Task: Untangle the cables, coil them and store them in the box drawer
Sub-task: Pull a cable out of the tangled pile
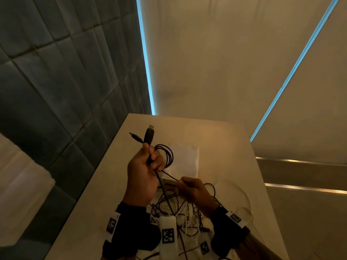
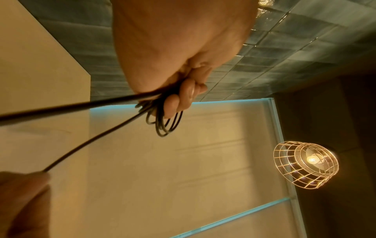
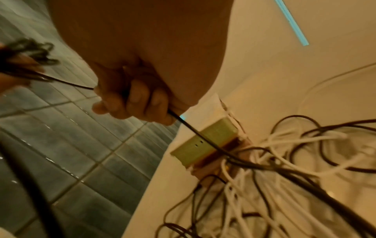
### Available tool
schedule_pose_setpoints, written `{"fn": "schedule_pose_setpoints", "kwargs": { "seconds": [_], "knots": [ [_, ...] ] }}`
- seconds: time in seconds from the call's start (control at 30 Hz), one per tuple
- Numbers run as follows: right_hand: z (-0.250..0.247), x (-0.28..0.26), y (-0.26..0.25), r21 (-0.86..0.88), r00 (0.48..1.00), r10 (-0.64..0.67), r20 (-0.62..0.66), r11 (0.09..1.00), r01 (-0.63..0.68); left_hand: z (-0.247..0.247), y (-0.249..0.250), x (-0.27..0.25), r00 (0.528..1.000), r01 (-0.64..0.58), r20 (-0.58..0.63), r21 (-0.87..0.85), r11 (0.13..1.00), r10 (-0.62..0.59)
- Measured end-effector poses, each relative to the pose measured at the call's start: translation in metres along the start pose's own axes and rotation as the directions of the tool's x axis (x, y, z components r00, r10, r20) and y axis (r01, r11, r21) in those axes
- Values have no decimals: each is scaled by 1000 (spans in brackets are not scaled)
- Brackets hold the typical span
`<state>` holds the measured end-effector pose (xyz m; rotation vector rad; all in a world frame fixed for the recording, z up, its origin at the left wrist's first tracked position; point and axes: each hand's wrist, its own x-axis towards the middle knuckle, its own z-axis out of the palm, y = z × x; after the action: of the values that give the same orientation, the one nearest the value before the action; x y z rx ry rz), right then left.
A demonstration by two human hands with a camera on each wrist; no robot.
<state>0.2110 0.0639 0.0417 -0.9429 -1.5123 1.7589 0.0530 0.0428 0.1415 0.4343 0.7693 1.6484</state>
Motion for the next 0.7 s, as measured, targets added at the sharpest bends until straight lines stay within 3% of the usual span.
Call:
{"fn": "schedule_pose_setpoints", "kwargs": {
  "seconds": [0.17,0.37,0.47,0.57,0.7],
  "knots": [
    [-1,-6,23,1,996,70,-64,998,-70,-4,5,-1,999,-32,15,-23,999,32],
    [7,2,51,169,979,133,-153,980,-107,-5,14,-6,993,-106,49,-7,994,106],
    [-1,8,71,27,963,110,-248,994,-107,-8,17,-7,992,-128,15,93,987,127],
    [-8,12,47,-59,924,63,-377,994,-92,-10,12,-5,993,-86,-57,201,976,99],
    [-3,21,-23,20,904,-116,-413,991,136,-10,0,-2,984,27,-176,220,975,12]
  ]
}}
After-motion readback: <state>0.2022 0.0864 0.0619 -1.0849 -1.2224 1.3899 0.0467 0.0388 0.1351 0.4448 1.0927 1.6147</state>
